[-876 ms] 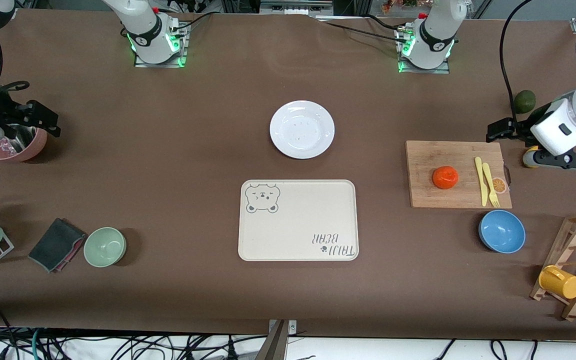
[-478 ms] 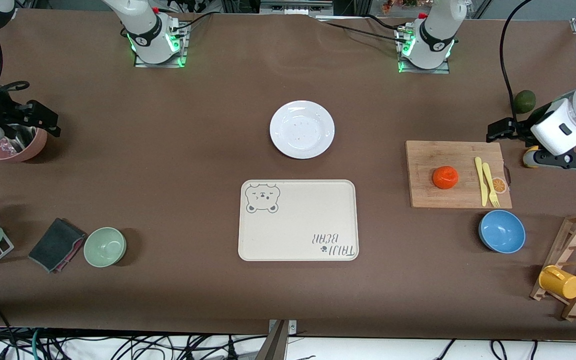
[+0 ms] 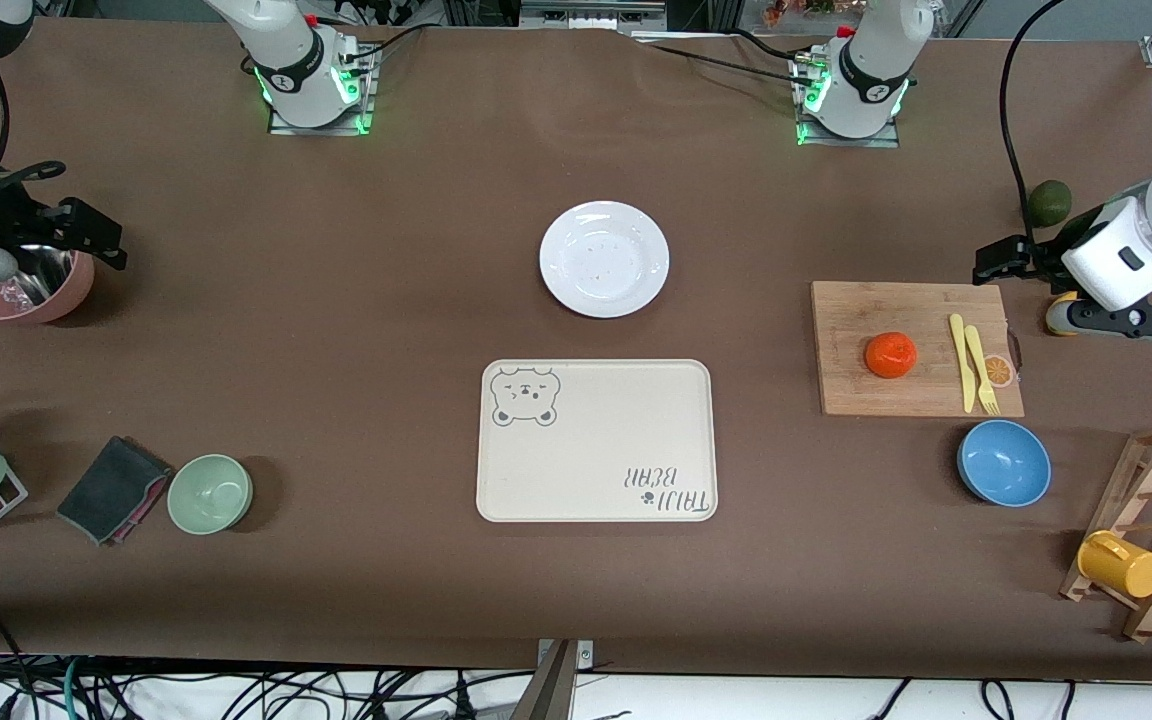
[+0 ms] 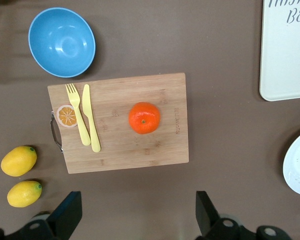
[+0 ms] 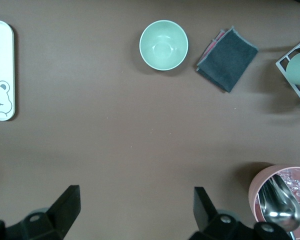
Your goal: Place orange and plate with both arms
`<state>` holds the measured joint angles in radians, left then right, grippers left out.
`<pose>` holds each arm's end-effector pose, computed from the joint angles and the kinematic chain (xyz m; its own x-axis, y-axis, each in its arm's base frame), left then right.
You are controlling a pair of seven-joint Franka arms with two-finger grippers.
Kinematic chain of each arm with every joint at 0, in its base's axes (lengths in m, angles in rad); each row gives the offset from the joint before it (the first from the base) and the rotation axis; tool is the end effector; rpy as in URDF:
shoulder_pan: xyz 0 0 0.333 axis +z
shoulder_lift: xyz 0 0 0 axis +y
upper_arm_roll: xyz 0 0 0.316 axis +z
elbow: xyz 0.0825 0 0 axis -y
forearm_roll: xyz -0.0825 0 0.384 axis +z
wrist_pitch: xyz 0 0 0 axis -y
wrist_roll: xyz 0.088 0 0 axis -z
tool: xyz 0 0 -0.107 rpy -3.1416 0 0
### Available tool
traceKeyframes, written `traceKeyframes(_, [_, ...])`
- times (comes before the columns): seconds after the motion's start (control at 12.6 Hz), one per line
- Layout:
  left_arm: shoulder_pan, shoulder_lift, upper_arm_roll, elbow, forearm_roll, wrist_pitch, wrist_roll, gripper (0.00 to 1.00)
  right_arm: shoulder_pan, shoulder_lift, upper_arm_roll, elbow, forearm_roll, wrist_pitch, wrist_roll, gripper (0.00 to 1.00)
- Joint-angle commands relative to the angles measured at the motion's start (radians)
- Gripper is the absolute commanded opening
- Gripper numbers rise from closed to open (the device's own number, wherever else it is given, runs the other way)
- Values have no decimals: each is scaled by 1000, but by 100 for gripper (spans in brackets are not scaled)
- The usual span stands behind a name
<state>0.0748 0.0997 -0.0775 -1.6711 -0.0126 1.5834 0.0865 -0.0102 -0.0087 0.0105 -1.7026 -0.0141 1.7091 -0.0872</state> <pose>0.5727 -0.0012 0.5224 0.9789 -0.0899 -0.1836 -0.0847 -0.9958 0.0361 0.5606 -0.0011 0.5788 0.9959 0.0893 0.0139 0.0891 -0.9959 0.0154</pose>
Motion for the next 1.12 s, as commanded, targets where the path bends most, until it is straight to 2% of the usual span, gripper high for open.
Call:
traceKeyframes(0.0, [0,-3,1,14,20,-19,3,100,2,-4,6,-2,5,-17,3,100])
traceKeyframes(1.04, [0,-3,1,16,20,-19,3,100,-1,26,3,6,22,-26,-13,100])
